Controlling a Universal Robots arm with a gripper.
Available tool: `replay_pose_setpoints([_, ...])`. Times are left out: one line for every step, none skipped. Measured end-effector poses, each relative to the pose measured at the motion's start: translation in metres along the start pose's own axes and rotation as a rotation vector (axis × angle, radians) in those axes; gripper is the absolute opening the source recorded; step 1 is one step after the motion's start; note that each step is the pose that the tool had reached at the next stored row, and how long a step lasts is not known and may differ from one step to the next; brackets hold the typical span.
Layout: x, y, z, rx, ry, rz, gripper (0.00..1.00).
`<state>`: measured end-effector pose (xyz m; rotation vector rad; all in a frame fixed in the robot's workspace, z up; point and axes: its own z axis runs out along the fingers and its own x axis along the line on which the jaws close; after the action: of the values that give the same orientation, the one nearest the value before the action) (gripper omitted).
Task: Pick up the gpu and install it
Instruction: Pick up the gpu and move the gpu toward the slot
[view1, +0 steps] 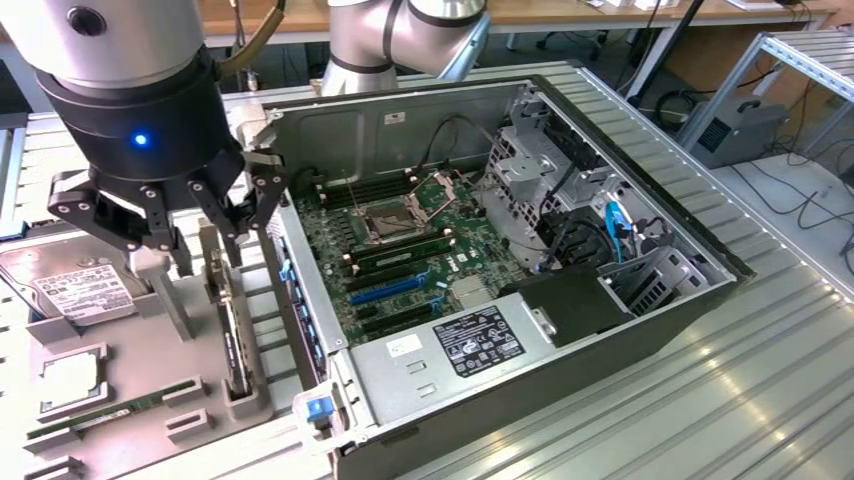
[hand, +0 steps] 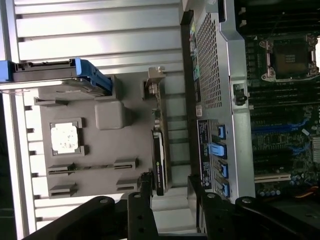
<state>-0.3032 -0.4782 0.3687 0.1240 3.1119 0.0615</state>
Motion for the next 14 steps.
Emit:
replay_pose_setpoints([0.000, -0.0001, 0.0022, 0.0000, 0.0001, 0.000, 0.42])
replay_pose_setpoints([0.000, -0.0002, 0.0041, 0.0000, 0.0000, 0.000, 0.42])
replay_pose_setpoints([0.000, -0.0003, 0.0075, 0.0001, 0.0001, 0.000, 0.42])
replay_pose_setpoints([0.000, -0.0004, 0.0105, 0.0000, 0.0000, 0.000, 0.42])
replay_pose_setpoints([0.000, -0.0006, 0.0138, 0.0000, -0.0001, 0.000, 0.42])
replay_pose_setpoints([0.000, -0.0007, 0.0163, 0.0001, 0.0001, 0.000, 0.42])
replay_pose_setpoints([0.001, -0.0007, 0.0184, 0.0000, 0.0000, 0.000, 0.42])
replay_pose_setpoints([0.001, -0.0009, 0.0208, 0.0001, 0.0000, 0.000, 0.42])
replay_pose_setpoints([0.001, -0.0009, 0.0227, 0.0001, 0.0001, 0.000, 0.42])
replay_pose_setpoints([0.001, -0.0010, 0.0249, 0.0001, 0.0000, 0.000, 0.42])
replay_pose_setpoints([0.001, -0.0011, 0.0273, 0.0000, 0.0000, 0.000, 0.42])
replay_pose_setpoints([0.001, -0.0012, 0.0304, 0.0000, 0.0000, 0.000, 0.42])
replay_pose_setpoints([0.001, -0.0014, 0.0332, 0.0000, 0.0000, 0.000, 0.42])
replay_pose_setpoints([0.001, -0.0014, 0.0351, 0.0000, 0.0000, 0.000, 0.42])
